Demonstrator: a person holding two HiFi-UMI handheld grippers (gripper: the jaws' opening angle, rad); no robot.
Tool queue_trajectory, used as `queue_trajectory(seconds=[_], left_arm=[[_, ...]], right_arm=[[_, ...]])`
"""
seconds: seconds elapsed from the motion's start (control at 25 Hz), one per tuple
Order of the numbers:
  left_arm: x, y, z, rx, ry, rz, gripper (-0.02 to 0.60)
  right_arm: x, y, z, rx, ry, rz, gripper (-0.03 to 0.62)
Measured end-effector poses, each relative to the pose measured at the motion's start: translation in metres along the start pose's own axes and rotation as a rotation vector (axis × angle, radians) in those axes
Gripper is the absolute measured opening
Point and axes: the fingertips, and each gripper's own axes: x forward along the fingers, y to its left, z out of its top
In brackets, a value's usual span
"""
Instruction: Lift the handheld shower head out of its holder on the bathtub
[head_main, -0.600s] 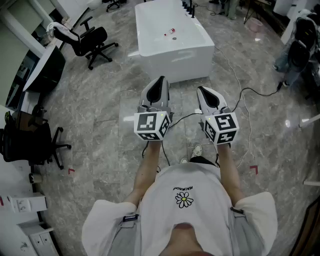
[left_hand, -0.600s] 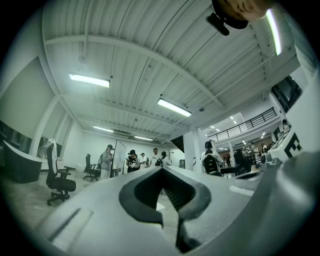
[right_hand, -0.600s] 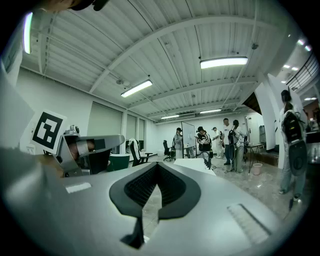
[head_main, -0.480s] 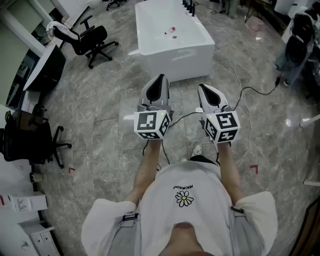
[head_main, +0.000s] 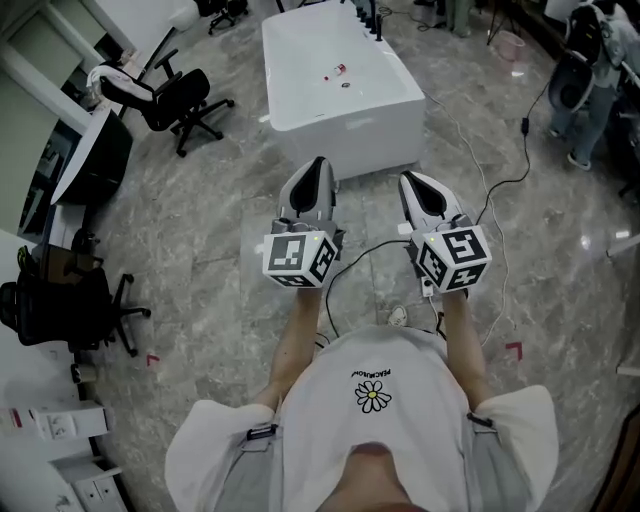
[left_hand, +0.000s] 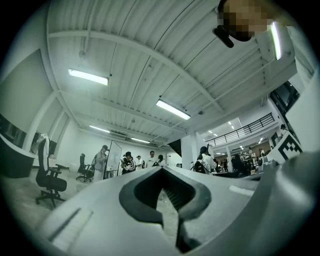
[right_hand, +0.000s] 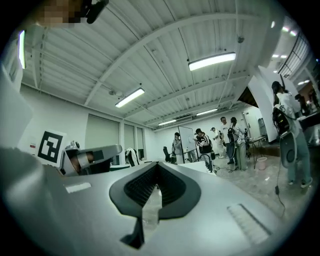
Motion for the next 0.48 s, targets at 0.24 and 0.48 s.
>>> queue_trajectory(seconds=[0.24,0.48], left_arm=[[0.034,-0.001,-0.03,-0.007,0.03,0.017,0.0],[0.065,0.014,-0.06,-0.003,0.052,0.022,0.0]], right_arm=[[0.001,-0.056,-0.001,-0.014,0.009,-0.022,0.025],[0.024,-0.088,-0.031,0.01,0.072,-0.016,0.025]])
